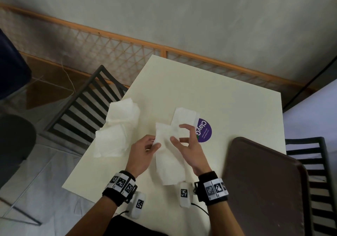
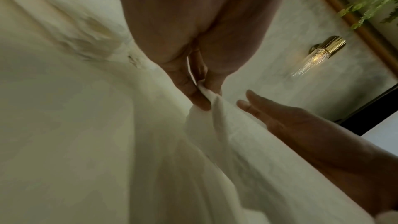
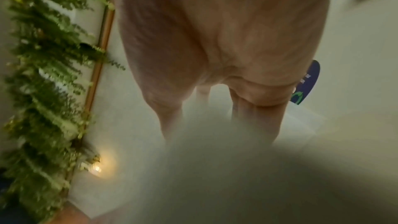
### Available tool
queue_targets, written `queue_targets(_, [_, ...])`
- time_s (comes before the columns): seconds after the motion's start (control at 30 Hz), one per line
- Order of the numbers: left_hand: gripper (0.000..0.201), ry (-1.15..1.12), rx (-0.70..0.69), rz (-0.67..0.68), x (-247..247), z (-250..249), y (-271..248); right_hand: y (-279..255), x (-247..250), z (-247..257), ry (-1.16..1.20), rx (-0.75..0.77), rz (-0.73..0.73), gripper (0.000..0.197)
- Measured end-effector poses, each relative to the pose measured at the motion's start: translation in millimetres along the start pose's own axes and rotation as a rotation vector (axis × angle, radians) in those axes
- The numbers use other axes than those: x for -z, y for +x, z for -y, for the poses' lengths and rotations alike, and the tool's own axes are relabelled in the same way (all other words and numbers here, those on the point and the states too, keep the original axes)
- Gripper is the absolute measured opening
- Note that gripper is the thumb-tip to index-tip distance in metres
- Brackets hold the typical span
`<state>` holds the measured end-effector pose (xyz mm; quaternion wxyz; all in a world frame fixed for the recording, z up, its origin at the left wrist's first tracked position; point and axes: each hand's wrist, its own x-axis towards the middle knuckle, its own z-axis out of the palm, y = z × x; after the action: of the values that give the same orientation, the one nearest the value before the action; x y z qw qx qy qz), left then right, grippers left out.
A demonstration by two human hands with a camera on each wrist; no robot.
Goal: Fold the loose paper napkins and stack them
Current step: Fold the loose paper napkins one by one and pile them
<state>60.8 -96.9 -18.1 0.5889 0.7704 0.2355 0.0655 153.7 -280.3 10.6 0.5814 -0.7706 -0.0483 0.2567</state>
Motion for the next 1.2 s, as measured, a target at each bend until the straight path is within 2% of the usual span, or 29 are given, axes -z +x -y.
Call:
queue_targets(0.07, [0.012, -0.004, 0.008, -0.006, 2.9, 5.0, -3.3, 6.6, -8.5, -5.0, -0.074, 0.014, 0.005, 0.050])
queue_targets(0.2, [0.012, 0.041, 0.010, -0.013, 10.1, 17.0, -5.2, 26.2, -22.2, -22.1, -0.189, 0.037, -0.085, 0.021])
queue_targets(0.27, [0.014, 0.067, 0.015, -0.010, 13.4, 25.4, -4.8, 32.4, -26.4, -26.7, -0.190, 0.055, -0.127, 0.013])
queue_targets(0.37, [0.015, 0.077, 0.018, -0.010, 15.9, 34.9, -4.5, 37.7, -28.8, -29.5, -0.239, 0.022, -0.145, 0.017])
queue_targets(0.47, [0.009, 0.109, -0.001, -0.017, 17.0, 37.6, -4.8, 41.1, -29.7, -31.0, -0.311, 0.044, -0.146, 0.012])
queue_targets(0.57, [0.011, 0.129, 0.006, -0.024, 17.8, 40.7, -5.2, 40.3, -30.9, -30.8, -0.383, 0.067, -0.148, 0.019])
queue_targets(0.7, [0.017, 0.188, 0.044, -0.038, 19.5, 39.1, -4.3, 37.0, -29.5, -29.2, -0.386, 0.049, -0.148, 0.015])
queue_targets(0.8, [0.015, 0.249, 0.085, -0.045, 20.6, 35.4, -4.2, 31.3, -24.1, -20.2, -0.306, 0.097, -0.147, 0.017])
queue_targets(0.83, [0.024, 0.264, 0.097, -0.056, 20.9, 33.4, -5.0, 28.7, -21.3, -14.5, -0.267, 0.116, -0.122, 0.017])
queue_targets(0.93, [0.069, 0.277, 0.102, -0.070, 24.6, 15.7, -10.1, 14.8, -11.9, 10.7, -0.125, 0.171, 0.050, 0.019])
queue_targets(1.03, [0.082, 0.029, 0.039, 0.026, 36.7, -24.7, -14.3, -0.3, -4.4, 48.8, 0.063, 0.173, 0.202, 0.016])
queue_targets(1.1, [0.069, -0.140, 0.014, 0.077, 47.8, -54.7, -16.5, -8.6, -2.0, 76.6, 0.174, 0.190, 0.212, 0.013])
queue_targets(1.2, [0.027, -0.195, -0.065, 0.036, 60.9, -93.1, -17.8, -13.3, -2.6, 106.5, 0.323, 0.213, 0.176, 0.011])
